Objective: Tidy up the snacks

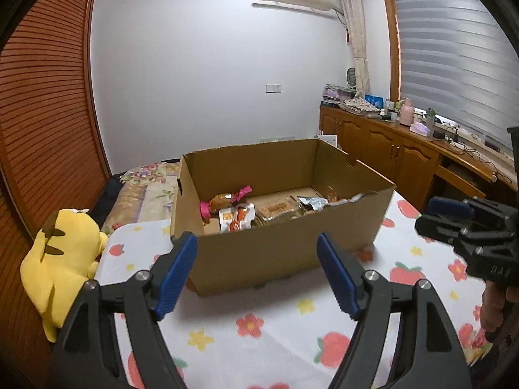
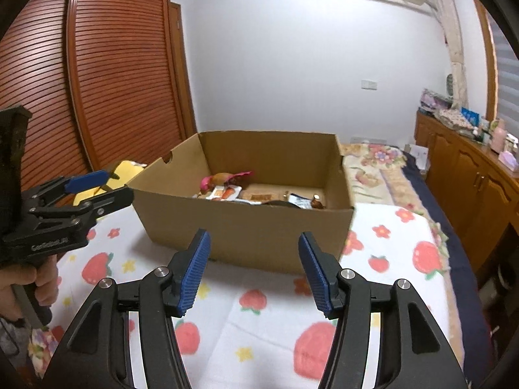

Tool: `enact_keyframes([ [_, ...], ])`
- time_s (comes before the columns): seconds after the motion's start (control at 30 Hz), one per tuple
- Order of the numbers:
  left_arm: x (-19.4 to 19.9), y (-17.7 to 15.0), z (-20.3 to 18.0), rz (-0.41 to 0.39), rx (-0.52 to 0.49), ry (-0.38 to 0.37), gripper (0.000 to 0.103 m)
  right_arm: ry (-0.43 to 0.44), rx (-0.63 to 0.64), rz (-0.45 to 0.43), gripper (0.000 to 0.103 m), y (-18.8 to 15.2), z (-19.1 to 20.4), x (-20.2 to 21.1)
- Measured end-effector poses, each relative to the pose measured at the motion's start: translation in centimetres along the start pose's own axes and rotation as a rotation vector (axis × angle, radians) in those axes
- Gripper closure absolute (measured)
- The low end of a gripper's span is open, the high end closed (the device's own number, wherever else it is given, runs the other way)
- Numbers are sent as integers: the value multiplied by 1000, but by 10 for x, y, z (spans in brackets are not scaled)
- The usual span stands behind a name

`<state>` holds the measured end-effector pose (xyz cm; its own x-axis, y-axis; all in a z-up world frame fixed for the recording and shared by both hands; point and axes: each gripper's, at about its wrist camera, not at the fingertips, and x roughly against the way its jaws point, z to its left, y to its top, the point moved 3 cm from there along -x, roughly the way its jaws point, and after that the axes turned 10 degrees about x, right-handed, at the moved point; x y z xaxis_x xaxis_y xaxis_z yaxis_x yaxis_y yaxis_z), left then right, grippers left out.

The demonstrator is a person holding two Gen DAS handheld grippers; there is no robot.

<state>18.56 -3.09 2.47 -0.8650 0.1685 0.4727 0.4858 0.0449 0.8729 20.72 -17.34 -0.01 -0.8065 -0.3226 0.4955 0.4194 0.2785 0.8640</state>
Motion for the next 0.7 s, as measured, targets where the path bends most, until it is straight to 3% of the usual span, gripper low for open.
enact_keyframes([
  [0.2,28,-13,-7,8,4,7,24,-53,2,-25,33,-3,0,37],
  [0.33,43,-19,-9,-9,26,13,4,-77,-8,-50,12,-4,0,57],
  [0.37,46,-20,-9,-20,33,12,0,-80,-10,-52,11,-5,1,61],
  [0.43,52,-21,-9,-34,41,12,0,-85,-8,-48,9,-5,3,65],
  [0.5,56,-21,-8,-35,38,38,0,-97,-11,-52,0,-6,4,69],
  [0.7,75,-23,-4,-60,62,60,0,-110,-10,-63,0,-8,8,76],
])
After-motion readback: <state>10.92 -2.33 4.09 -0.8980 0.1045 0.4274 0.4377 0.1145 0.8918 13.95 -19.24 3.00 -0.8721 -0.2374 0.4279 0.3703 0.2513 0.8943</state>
